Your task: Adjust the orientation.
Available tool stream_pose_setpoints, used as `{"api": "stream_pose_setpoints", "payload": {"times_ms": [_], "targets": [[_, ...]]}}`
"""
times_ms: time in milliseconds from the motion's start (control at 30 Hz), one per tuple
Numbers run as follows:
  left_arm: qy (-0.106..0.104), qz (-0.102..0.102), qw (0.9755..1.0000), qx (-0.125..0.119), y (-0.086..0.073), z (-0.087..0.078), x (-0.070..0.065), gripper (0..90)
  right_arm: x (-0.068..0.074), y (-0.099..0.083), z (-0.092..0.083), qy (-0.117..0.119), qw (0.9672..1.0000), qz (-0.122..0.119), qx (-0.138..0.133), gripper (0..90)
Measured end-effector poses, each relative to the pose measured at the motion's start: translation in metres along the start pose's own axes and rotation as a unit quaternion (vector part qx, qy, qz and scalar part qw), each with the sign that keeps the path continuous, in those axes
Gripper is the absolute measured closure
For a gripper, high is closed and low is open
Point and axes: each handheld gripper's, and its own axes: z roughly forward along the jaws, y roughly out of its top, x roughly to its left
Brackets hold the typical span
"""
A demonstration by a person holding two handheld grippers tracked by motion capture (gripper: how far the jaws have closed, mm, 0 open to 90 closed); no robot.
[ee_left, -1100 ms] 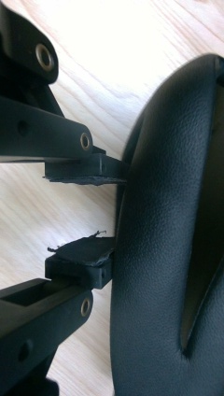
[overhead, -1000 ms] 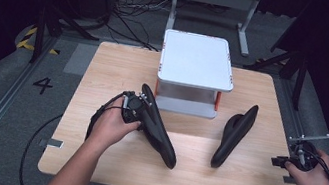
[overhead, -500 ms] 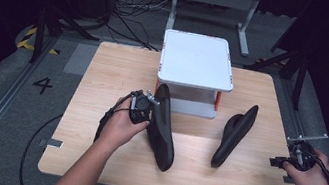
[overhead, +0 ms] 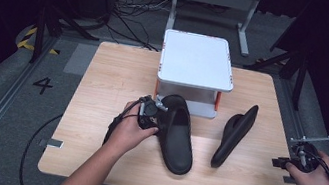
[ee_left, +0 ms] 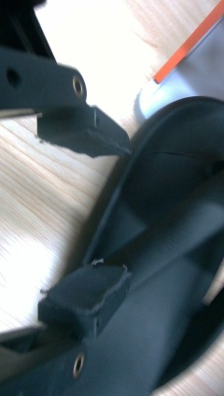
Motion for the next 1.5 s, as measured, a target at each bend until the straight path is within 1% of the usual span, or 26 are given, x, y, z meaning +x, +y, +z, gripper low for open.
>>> {"api": "stream_pose_setpoints", "payload": {"times_ms": [33,100,167,200,233,267,300,367,400,433,567,667,800,900,967,1000,1067,1133,1167,1233,1267,1333,1367,1400,1433,1500], "targets": [[-0.001,-0.002,1.0,-0.007,0.001,-0.001,-0.001,27.5,0.0,0.0,0.0,0.0,1.0,0.0,-0.001,68.0],[-0.015,-0.008,0.9995,-0.027,0.004,0.0,-0.007,25.5,0.001,0.0,0.0,0.001,1.0,0.003,0.0,67.1],[-0.029,-0.009,0.9991,-0.028,0.006,0.007,-0.01,23.7,0.002,0.0,0.002,0.002,1.0,0.0,-0.002,66.5],[-0.029,-0.009,0.9991,-0.028,0.006,0.007,-0.01,23.6,0.003,0.0,0.002,0.002,1.0,0.0,-0.001,66.1],[-0.031,-0.015,0.9992,-0.018,0.007,0.015,-0.013,24.7,0.004,0.0,0.002,0.003,1.0,0.002,0.0,65.6],[-0.031,-0.015,0.9992,-0.018,0.007,0.015,-0.013,26.3,0.004,0.0,0.002,0.003,1.0,0.002,0.0,65.6],[-0.032,-0.015,0.9994,-0.004,0.007,0.02,-0.014,26.3,0.004,0.0,0.003,0.002,1.0,0.001,-0.001,65.6],[-0.043,-0.01,0.999,0.012,0.007,0.027,-0.013,39.9,0.005,-0.002,0.003,0.002,1.0,0.003,0.001,65.4],[-0.053,-0.016,0.9984,0.014,0.007,0.029,-0.013,44.7,0.005,-0.002,0.003,0.002,1.0,0.003,0.001,65.4],[-0.055,-0.02,0.9981,0.02,0.008,0.029,-0.012,47.7,0.005,-0.003,0.003,0.002,1.0,0.001,0.001,65.4],[-0.058,-0.023,0.9979,0.022,0.008,0.026,-0.012,51.0,0.005,-0.003,0.003,0.0,1.0,0.004,0.002,65.2],[-0.064,-0.016,0.9974,0.031,0.006,0.023,-0.013,52.6,0.006,-0.003,0.004,-0.001,1.0,0.0,0.003,65.2],[-0.066,-0.008,0.9967,0.046,0.0,0.014,-0.018,56.1,0.008,0.0,0.005,0.001,1.0,-0.007,0.002,65.0],[-0.069,-0.014,0.9963,0.05,-0.007,0.007,-0.024,56.6,0.009,0.003,0.004,0.002,1.0,-0.008,0.0,64.9],[-0.061,-0.016,0.9957,0.068,-0.015,0.003,-0.029,55.8,0.01,0.005,0.005,0.002,0.9999,-0.012,-0.001,64.9],[-0.064,-0.022,0.9947,0.077,-0.018,0.002,-0.03,54.6,0.01,0.006,0.005,0.003,0.9999,-0.013,-0.002,64.9],[-0.07,-0.03,0.9945,0.071,-0.019,0.0,-0.031,51.3,0.012,0.009,0.006,0.003,0.9998,-0.017,-0.002,64.7],[-0.061,-0.036,0.9957,0.059,-0.019,-0.003,-0.03,44.7,0.013,0.01,0.006,0.004,0.9998,-0.021,-0.005,64.7],[-0.057,-0.033,0.9964,0.053,-0.018,-0.005,-0.03,40.3,0.015,0.012,0.006,0.003,0.9997,-0.025,-0.007,64.6],[-0.05,-0.029,0.9977,0.036,-0.017,-0.01,-0.028,37.6,0.018,0.014,0.005,0.002,0.9995,-0.03,-0.013,64.7],[-0.05,-0.029,0.9977,0.036,-0.017,-0.01,-0.028,35.2,0.018,0.014,0.005,0.002,0.9995,-0.03,-0.013,64.7],[-0.048,-0.026,0.9982,0.025,-0.016,-0.016,-0.024,34.5,0.025,0.019,0.003,0.002,0.9988,-0.04,-0.028,64.9],[-0.046,-0.023,0.9984,0.023,-0.016,-0.018,-0.021,34.9,0.029,0.021,0.001,0.01,0.9983,-0.042,-0.038,65.1],[-0.037,-0.014,0.9988,0.028,-0.017,-0.021,-0.017,34.2,0.036,0.025,-0.001,0.014,0.9972,-0.049,-0.054,65.5],[-0.037,-0.014,0.9988,0.028,-0.017,-0.021,-0.017,33.3,0.036,0.025,-0.001,0.014,0.9972,-0.049,-0.054,65.5],[-0.015,0.004,0.9991,0.041,-0.019,-0.025,-0.009,32.7,0.045,0.029,-0.003,0.016,0.9955,-0.063,-0.069,65.7]]}}
